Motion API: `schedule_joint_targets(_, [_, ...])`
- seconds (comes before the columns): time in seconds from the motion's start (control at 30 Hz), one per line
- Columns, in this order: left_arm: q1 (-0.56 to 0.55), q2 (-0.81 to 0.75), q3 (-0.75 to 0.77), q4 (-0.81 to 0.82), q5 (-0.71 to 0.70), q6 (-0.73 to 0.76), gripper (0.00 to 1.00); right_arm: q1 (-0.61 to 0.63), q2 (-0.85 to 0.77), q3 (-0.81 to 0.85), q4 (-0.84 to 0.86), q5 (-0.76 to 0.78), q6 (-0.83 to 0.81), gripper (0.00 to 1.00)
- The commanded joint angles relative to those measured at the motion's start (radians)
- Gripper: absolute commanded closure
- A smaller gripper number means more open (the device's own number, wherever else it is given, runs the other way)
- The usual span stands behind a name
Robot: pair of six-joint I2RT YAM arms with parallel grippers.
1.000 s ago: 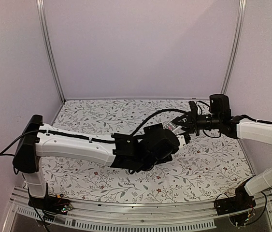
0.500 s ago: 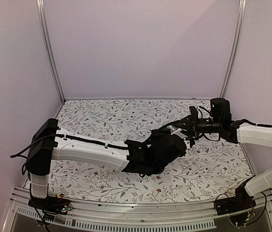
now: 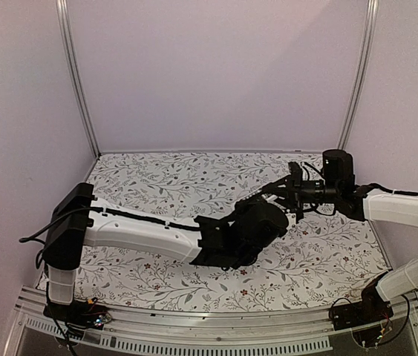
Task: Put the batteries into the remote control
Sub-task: Pass from the right arm to the left, then pass from the left arm to the right
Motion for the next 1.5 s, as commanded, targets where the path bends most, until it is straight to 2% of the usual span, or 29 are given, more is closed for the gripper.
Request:
schedule_joint_targets(0.0, [0.01, 0.019, -0.015, 0.077, -0.011, 0.045, 0.7, 0.008, -0.014, -0.003, 0.021, -0.007, 0.013, 0.92])
schedule_joint_targets(0.13, [0.011, 0.004, -0.03, 0.076, 0.009, 0.038, 0.83, 0.007, -0.012, 0.011, 0.021, -0.012, 0.013, 0.91])
schedule_joint_targets(0.2, [0.011, -0.002, -0.033, 0.069, 0.014, 0.03, 0.89, 0.007, -0.008, 0.015, 0.023, -0.013, 0.01, 0.86])
schedule_joint_targets(0.27, [0.011, -0.01, -0.035, 0.053, 0.024, 0.014, 0.93, 0.007, -0.009, 0.019, 0.023, -0.012, 0.006, 0.68])
schedule_joint_targets(0.37, [0.013, -0.026, -0.032, -0.006, 0.051, -0.036, 0.97, -0.01, -0.017, 0.025, 0.023, -0.011, -0.005, 0.32])
schedule_joint_targets(0.4, [0.015, -0.035, -0.031, -0.041, 0.067, -0.06, 0.99, -0.025, -0.02, 0.029, 0.023, -0.014, -0.007, 0.23])
schedule_joint_targets(0.53, [0.03, -0.087, -0.018, -0.161, 0.159, -0.205, 1.0, -0.093, -0.052, 0.043, 0.022, -0.03, -0.039, 0.05])
schedule_joint_targets(0.67, [0.063, -0.142, 0.025, -0.326, 0.318, -0.378, 1.0, -0.155, -0.08, 0.055, 0.016, -0.051, -0.11, 0.02])
schedule_joint_targets(0.87, [0.166, -0.256, 0.019, -0.424, 0.667, -0.601, 1.0, -0.18, -0.139, 0.061, -0.042, -0.019, -0.299, 0.01])
schedule_joint_targets(1.0, [0.264, -0.345, -0.022, -0.405, 0.962, -0.734, 1.0, -0.181, -0.184, 0.07, -0.079, 0.0, -0.418, 0.01])
schedule_joint_targets(1.17, [0.375, -0.432, -0.097, -0.305, 1.303, -0.863, 1.0, -0.181, -0.24, 0.087, -0.123, -0.066, -0.561, 0.01])
schedule_joint_targets(1.3, [0.42, -0.452, -0.118, -0.241, 1.485, -0.936, 1.0, -0.174, -0.223, 0.104, -0.124, -0.176, -0.587, 0.01])
schedule_joint_targets(1.47, [0.429, -0.423, -0.078, -0.283, 1.647, -0.94, 1.0, -0.114, -0.184, 0.155, -0.164, -0.273, -0.627, 0.01])
